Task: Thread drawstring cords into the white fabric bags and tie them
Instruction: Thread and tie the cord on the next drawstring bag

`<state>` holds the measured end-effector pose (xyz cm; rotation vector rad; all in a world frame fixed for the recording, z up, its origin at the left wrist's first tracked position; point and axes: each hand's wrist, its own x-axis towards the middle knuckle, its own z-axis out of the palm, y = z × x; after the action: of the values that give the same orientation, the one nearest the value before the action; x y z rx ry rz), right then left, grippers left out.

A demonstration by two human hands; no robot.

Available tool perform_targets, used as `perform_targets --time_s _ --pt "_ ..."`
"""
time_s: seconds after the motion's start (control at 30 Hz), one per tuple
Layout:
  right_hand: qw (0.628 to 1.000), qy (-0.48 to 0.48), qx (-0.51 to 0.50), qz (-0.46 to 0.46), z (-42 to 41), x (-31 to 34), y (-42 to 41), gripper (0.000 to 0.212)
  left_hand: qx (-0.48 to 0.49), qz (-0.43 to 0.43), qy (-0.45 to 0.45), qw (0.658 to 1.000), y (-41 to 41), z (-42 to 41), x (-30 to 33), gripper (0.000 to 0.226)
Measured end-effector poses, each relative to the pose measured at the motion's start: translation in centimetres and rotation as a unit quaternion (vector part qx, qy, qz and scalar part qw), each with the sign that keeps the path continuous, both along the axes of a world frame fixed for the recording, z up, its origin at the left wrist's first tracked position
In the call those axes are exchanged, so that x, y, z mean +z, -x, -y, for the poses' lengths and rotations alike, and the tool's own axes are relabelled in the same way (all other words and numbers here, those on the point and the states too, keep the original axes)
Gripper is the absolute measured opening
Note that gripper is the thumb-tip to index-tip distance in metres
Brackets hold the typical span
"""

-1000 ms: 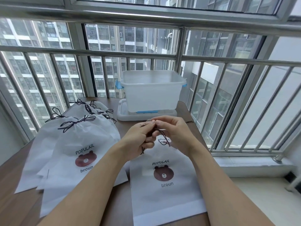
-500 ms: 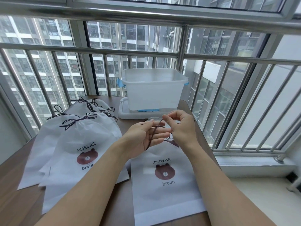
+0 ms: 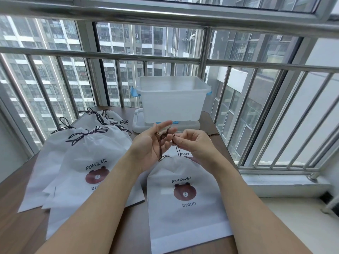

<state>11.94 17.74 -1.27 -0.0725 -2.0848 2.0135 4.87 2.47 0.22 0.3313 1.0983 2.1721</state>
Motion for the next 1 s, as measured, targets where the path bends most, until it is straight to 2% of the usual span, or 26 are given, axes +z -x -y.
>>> perform_targets --time_s 0.07,0.13,0.23,0.3,0.33,0.4,0.5,0.6,0.73,0.77,0.83,0.9,0.93,1.0 --pt "1.0 -0.008 -0.008 0.019 0.0 0.1 -0.2 0.028 0.043 -0.092 0.056 0.993 -0.2 -0.2 -0.1 0.042" --pt "1.0 0.012 -0.015 0.02 -0.1 0.2 -0.2 0.026 0.108 -0.205 0.099 0.968 -0.3 -0.4 -0.6 0.041" --pt "0.997 0.058 -0.017 0.044 -0.1 0.3 -0.1 0.018 0.204 -0.376 0.161 0.89 -0.4 -0.7 -1.8 0.036" --pt "0.995 0.082 -0.024 0.052 -0.1 0.3 0.1 0.013 0.246 -0.43 0.187 0.848 0.0 -0.8 -2.6 0.034" --pt "0.993 0.096 -0.027 0.057 0.0 0.3 0.2 0.012 0.258 -0.44 0.191 0.838 0.2 -0.8 -2.8 0.034" --pt "0.993 0.095 -0.021 0.07 0.2 0.5 0.3 0.018 0.265 -0.435 0.175 0.843 0.2 -1.0 -2.7 0.034" --pt "0.997 0.033 -0.005 0.072 0.4 0.4 0.3 0.029 0.217 -0.352 0.096 0.905 -0.5 -1.2 -1.9 0.038" --pt "0.998 0.038 -0.017 0.056 0.6 0.3 0.1 0.03 0.139 -0.269 0.037 0.952 -0.9 -1.2 -1.4 0.042" --pt "0.992 0.062 -0.032 0.102 0.1 0.2 0.3 0.052 0.085 -0.242 0.023 0.966 -0.7 -1.3 -1.5 0.043" --pt "0.992 0.057 -0.034 0.11 0.0 0.2 0.3 0.052 0.083 -0.248 0.024 0.965 -0.8 -1.3 -1.6 0.043" --pt "0.994 0.069 -0.044 0.077 0.0 0.3 0.1 0.035 0.107 -0.254 0.03 0.961 -0.8 -1.4 -1.7 0.043" --pt "0.986 0.147 -0.078 0.012 -0.4 0.4 0.0 0.017 0.168 -0.221 0.012 0.961 -0.5 -1.3 -1.3 0.042" --pt "0.971 0.218 -0.101 -0.01 -0.8 0.5 0.0 0.013 0.205 -0.189 -0.001 0.96 -0.2 -1.0 -1.0 0.042" --pt "0.906 0.4 -0.131 -0.039 -2.3 0.6 0.0 0.015 0.277 -0.142 -0.009 0.95 0.7 -0.1 -0.3 0.043"
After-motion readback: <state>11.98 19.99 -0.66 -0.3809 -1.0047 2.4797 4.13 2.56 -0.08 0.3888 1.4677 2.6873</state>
